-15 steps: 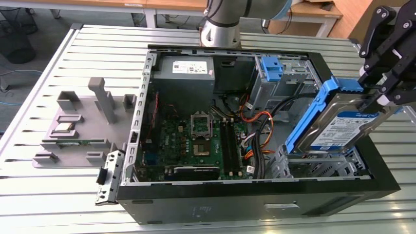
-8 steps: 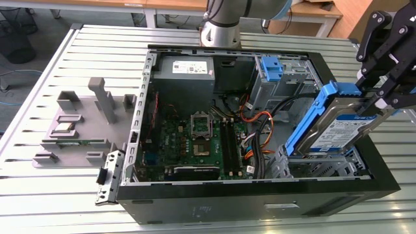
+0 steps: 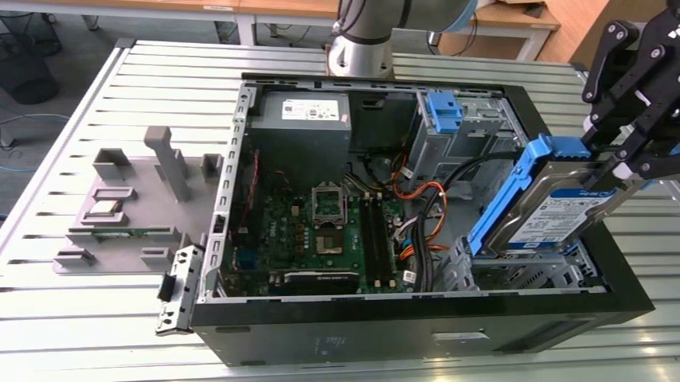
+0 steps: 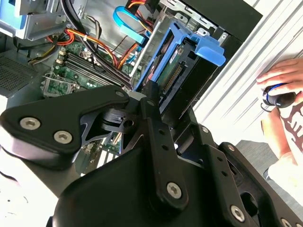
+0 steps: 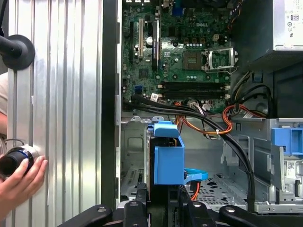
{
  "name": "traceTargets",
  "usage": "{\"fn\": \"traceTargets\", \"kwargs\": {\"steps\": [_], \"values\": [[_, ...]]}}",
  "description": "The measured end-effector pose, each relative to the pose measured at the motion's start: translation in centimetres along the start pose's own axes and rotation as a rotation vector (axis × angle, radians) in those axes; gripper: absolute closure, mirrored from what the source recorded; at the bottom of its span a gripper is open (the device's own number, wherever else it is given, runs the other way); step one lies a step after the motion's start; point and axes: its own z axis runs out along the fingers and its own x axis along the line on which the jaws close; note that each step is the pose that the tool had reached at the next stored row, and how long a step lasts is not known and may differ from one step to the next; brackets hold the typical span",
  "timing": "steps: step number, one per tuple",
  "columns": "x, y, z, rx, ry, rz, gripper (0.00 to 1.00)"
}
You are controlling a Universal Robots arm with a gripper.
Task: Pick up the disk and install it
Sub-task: 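Insert the disk into the insertion slot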
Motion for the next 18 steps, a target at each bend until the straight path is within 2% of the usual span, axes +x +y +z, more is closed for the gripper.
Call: {"fn": "traceTargets", "kwargs": {"steps": [5,10,14,18], "values": [[-0.01,0.00,0.09,0.0002,-0.0007,0.044,0.65],[-0.04,0.00,0.14,0.0002,-0.0030,0.045,0.65],[-0.07,0.00,0.17,0.0000,-0.0083,0.045,0.65],[-0.07,0.00,0.22,0.0000,-0.0087,0.045,0.65]]}}
